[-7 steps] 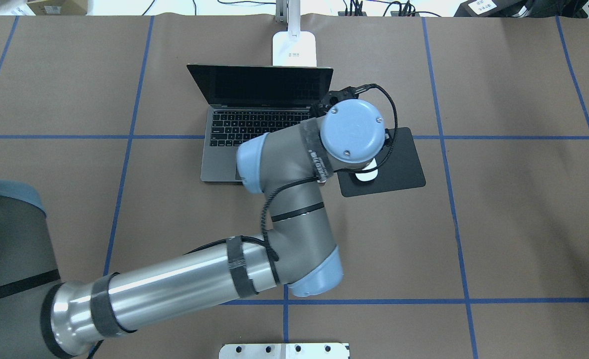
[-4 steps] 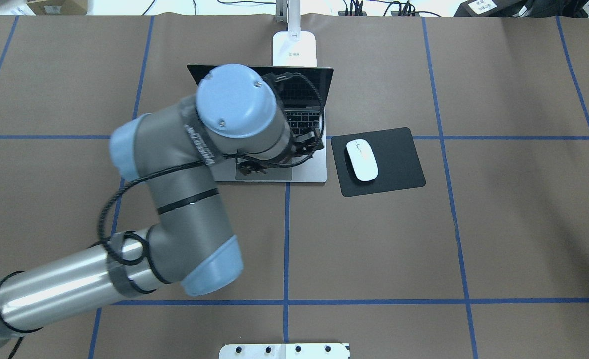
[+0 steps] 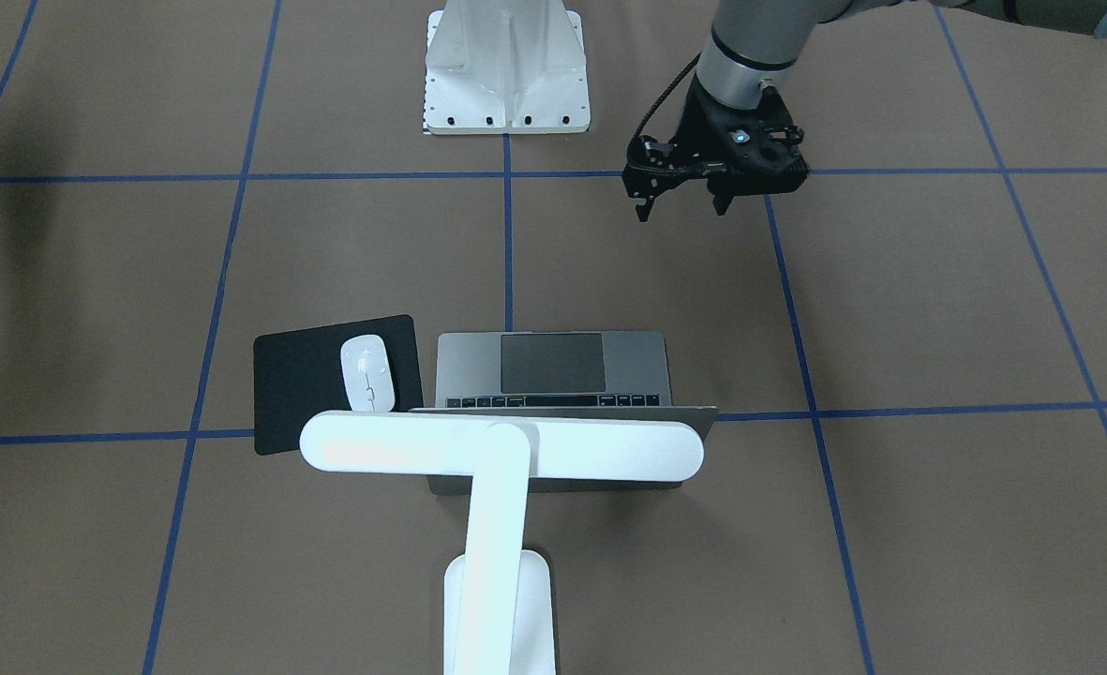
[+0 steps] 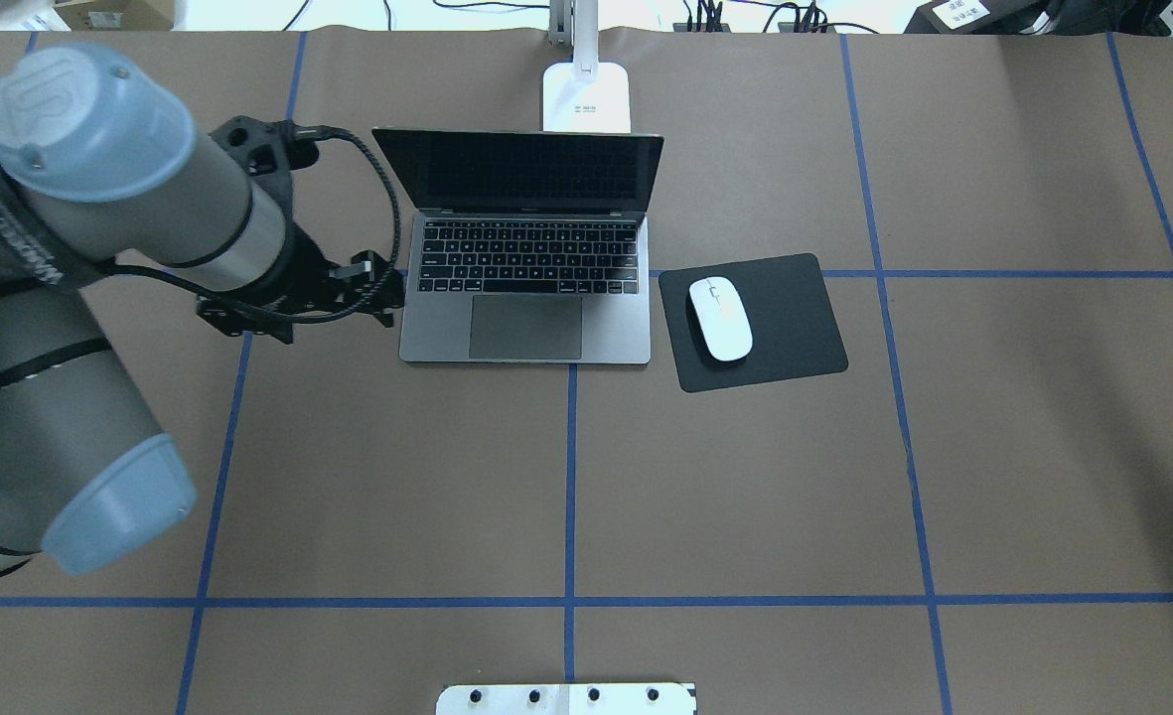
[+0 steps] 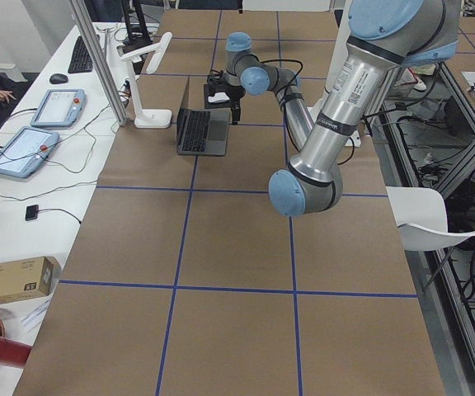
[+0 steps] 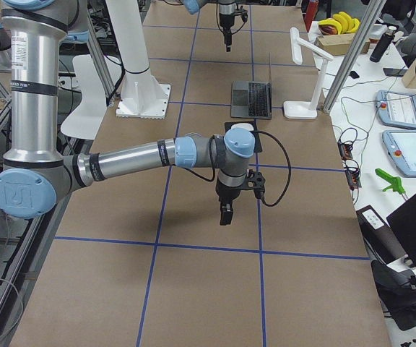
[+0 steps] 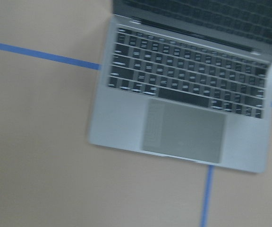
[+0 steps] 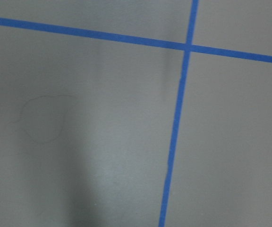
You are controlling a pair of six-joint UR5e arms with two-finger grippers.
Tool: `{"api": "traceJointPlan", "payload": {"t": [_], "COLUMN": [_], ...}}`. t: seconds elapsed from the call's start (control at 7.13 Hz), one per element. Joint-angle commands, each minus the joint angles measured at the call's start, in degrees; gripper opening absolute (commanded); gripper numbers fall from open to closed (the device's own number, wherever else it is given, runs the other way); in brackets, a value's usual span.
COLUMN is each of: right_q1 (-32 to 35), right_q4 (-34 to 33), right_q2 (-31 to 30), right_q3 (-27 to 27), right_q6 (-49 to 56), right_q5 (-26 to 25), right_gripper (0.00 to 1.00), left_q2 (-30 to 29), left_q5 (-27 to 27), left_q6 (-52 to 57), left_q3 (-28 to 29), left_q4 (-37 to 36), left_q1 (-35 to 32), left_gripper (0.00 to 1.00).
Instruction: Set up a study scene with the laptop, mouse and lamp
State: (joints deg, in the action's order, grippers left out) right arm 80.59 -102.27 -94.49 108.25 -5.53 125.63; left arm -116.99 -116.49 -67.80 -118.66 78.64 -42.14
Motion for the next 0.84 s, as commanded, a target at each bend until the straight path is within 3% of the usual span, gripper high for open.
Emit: {"api": "traceJointPlan", "payload": {"t": [0.0,0.42,0.7], "right_q1": [1.4,1.4,1.4], "right_q4": [0.2,0.2,0.3], "right_q2": [0.9,1.9,1.9], "right_q3": [0.1,-0.2,-0.9], "right_q6": [-3.3,-3.1,-2.8], "right_q5": [0.0,0.0,0.1], "right_gripper": [1.0,1.0,1.0], "left_q2": [9.6,16.8,18.1], "left_q5": [-2.9,-9.9,-10.4], "left_q6": [13.5,33.7,46.2], "left_q3": [-2.9,1.7,7.8], "left_q4": [-0.7,-0.3,0.2], "left_q1": [-7.2,-21.0,-28.0], "left_gripper": [0.99,0.99,0.99]}}
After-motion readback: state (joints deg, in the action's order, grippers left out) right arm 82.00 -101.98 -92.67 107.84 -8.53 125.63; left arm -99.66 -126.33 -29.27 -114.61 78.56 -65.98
